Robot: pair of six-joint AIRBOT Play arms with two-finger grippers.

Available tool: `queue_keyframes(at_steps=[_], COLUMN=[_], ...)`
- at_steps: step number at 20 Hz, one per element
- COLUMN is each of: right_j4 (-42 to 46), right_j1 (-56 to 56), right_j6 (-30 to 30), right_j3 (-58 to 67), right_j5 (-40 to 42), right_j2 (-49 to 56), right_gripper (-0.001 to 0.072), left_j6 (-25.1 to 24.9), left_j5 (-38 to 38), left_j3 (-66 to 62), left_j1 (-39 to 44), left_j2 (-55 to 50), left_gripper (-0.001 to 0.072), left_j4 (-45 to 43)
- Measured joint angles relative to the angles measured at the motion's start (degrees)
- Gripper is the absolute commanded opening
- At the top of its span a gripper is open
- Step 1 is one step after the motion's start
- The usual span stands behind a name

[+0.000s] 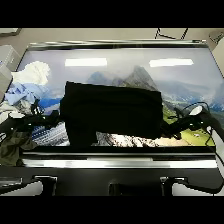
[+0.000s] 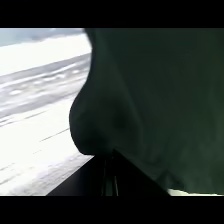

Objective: Fold the clothes and pants, and hang the long-sleeved shirts on hangers.

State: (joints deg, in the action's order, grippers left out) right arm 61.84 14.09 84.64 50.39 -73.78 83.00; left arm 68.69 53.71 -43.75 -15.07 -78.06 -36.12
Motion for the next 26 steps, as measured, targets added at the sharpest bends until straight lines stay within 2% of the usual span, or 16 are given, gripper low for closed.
queue_keyframes(at_steps=[2, 5, 10, 12, 17, 22, 24, 26], right_j4=[-0.1, 0.9, 7.1, 9.9, 13.3, 15.4, 15.9, 16.1], right_j1=[-1.0, -1.7, -2.0, -2.0, -2.0, -2.0, -2.1, -2.1], right_j6=[-0.9, -2.2, -2.8, -2.3, 0.2, 1.8, 2.9, 3.6], right_j3=[3.5, 15.7, 45.7, 52.8, 59.3, 61.0, 61.3, 61.2], right_j5=[-1.4, -1.6, 8.3, 10.6, 14.1, 17.5, 16.1, 9.7], right_j2=[-1.8, -6.7, -18.4, -23.1, -33.1, -36.4, -35.1, -31.0], right_gripper=[0.0034, 0.0035, 0.0035, 0.0035, 0.0035, 0.0035, 0.0035, 0.0034], left_j6=[-0.7, -1.4, -5.4, -5.0, -1.4, 1.9, 3.8, 5.8], left_j5=[0.5, 0.9, 0.3, -0.3, -4.1, -7.2, -4.2, 2.5], left_j3=[-3.1, -12.8, -39.6, -47.5, -55.3, -59.3, -59.9, -59.5], left_j1=[0.0, -0.4, -0.6, -0.6, -0.6, -0.6, -0.6, -0.6], left_j2=[3.0, 10.2, 24.1, 28.9, 38.2, 39.3, 37.5, 33.6], left_gripper=[0.0016, 0.0017, 0.0018, 0.0018, 0.0017, 0.0016, 0.0016, 0.0017], left_j4=[0.0, -0.2, -0.9, -2.9, -5.9, -9.1, -11.5, -13.7])
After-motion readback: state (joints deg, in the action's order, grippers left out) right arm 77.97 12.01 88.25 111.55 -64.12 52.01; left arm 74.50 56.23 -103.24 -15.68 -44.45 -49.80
